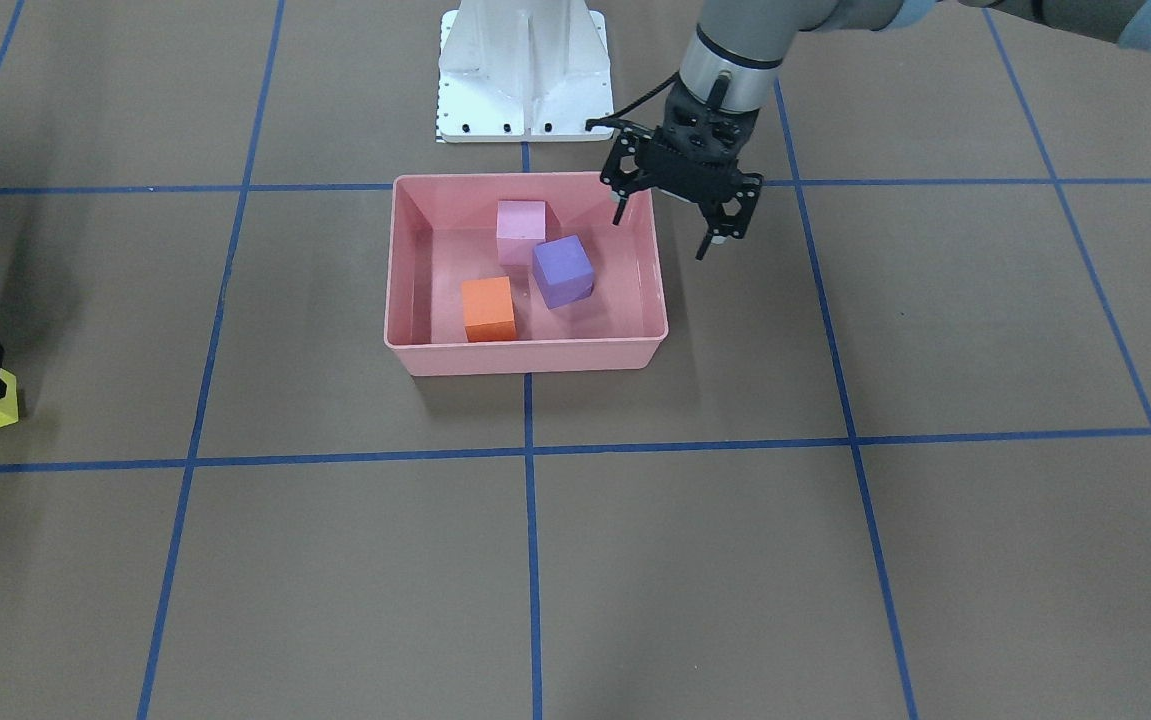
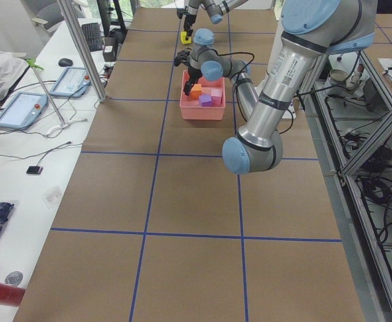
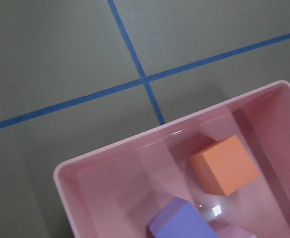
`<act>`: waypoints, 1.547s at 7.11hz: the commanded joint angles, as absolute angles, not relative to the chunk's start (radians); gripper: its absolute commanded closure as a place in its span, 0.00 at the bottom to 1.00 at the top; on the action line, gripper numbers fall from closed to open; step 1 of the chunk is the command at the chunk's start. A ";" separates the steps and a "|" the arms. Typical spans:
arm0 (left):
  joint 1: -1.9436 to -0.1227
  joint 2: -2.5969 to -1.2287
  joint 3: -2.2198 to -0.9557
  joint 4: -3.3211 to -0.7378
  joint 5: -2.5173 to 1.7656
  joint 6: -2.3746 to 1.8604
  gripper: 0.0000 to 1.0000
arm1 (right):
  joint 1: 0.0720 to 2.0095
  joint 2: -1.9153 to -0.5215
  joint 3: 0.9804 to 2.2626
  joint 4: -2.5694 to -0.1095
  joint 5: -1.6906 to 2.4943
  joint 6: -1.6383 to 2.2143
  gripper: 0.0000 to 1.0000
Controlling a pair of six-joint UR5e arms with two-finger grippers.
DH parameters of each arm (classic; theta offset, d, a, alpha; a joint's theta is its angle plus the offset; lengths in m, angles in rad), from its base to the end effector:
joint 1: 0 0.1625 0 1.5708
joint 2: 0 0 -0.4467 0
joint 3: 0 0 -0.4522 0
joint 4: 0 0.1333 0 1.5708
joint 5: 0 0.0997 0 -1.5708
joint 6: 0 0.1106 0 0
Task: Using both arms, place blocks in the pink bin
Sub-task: 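Grasp the yellow cube with the right gripper while the left arm withdraws, then carry the yellow cube into the pink bin and release it with the right gripper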
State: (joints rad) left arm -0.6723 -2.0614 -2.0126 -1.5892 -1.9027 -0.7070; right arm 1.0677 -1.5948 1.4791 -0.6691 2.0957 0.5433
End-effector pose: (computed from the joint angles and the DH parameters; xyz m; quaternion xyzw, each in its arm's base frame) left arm 0.4268 -0.4641 0.1730 0.2080 0.4267 0.1591 0.8656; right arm -0.2098 -0.5427 0.6584 0.2006 -0.3924 -0.0814 0.8940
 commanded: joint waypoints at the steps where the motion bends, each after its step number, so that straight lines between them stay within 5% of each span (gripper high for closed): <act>1: -0.867 -1.924 -2.023 -1.594 -2.056 -0.440 0.00 | 1.068 -1.508 1.572 -0.777 2.118 0.728 1.00; 5: -1.096 -1.755 -2.010 -1.595 -2.155 -0.173 0.00 | 0.979 -1.354 1.915 -1.239 2.111 1.030 1.00; 11: -1.296 -1.605 -1.939 -1.674 -2.225 -0.147 0.00 | 0.567 -1.013 2.031 -1.664 1.736 1.477 0.97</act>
